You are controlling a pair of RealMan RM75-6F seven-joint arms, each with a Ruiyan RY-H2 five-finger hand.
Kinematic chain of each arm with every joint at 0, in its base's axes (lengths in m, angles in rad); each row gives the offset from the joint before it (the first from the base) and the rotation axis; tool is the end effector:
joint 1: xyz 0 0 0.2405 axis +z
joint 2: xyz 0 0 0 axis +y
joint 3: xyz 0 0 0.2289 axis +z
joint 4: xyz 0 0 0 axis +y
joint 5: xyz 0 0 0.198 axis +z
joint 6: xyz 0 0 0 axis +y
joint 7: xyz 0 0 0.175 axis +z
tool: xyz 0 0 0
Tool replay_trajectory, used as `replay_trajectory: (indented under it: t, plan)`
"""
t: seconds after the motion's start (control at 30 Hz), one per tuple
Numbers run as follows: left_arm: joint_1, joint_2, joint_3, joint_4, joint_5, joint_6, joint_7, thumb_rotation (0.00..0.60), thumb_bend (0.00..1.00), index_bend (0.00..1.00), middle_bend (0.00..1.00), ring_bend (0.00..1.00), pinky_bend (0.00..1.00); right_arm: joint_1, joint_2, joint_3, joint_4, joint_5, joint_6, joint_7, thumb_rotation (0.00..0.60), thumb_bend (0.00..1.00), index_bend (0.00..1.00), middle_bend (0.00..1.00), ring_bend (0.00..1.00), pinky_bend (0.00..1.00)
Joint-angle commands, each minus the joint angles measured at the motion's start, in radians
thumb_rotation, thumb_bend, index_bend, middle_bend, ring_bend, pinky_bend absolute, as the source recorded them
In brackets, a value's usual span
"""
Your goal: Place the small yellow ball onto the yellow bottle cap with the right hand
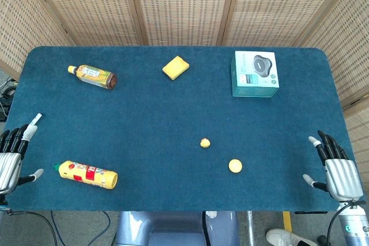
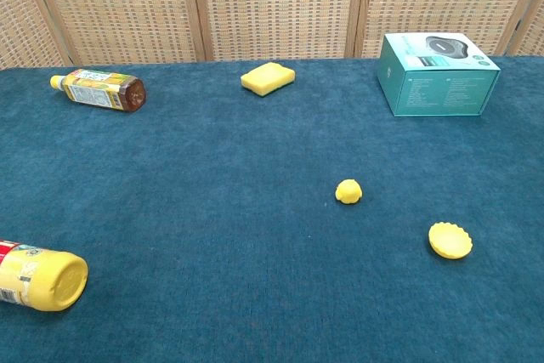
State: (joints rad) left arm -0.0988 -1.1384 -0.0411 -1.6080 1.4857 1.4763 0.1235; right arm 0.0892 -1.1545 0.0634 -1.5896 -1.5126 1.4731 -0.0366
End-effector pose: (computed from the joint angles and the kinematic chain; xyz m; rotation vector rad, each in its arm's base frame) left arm -0.2816 0.2111 0.1508 -1.4255 -0.8310 -0.8185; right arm -0.2795 -0.2129 0.1492 1.4038 -0.8777 0.9016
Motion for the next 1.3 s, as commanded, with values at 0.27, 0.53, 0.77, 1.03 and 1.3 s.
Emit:
replay_trajectory:
  t: [0.27,0.53,0.77,1.03,1.3]
  plan:
    - [0.000,-0.001,-0.003,0.005,-0.010,-0.003,0.001,0.600,0.13,0.00,0.00,0.00,0.00,0.003,-0.004,-0.005,-0.005,0.012,-0.017,-0.021,0.600,0.00,0.10,0.00,0.00,0.12]
    - [0.006,0.009,-0.004,-0.004,-0.006,0.011,-0.004,0.600,0.13,0.00,0.00,0.00,0.00,0.002,0.000,-0.006,-0.013,0.013,-0.017,-0.025,0.600,0.00,0.11,0.00,0.00,0.10]
    - [0.007,0.008,-0.002,-0.007,-0.004,0.012,0.006,0.600,0.13,0.00,0.00,0.00,0.00,0.000,0.007,-0.006,-0.015,0.017,-0.018,-0.016,0.600,0.00,0.13,0.00,0.00,0.10]
    - [0.014,0.015,0.001,-0.011,0.001,0.021,-0.003,0.600,0.13,0.00,0.00,0.00,0.00,-0.002,0.009,-0.013,-0.024,0.006,-0.016,-0.024,0.600,0.00,0.16,0.00,0.00,0.09]
    - [0.019,0.017,0.003,0.001,0.000,0.023,-0.016,0.600,0.13,0.00,0.00,0.00,0.00,0.005,-0.003,-0.016,-0.027,-0.010,-0.019,-0.030,0.600,0.00,0.20,0.00,0.00,0.08]
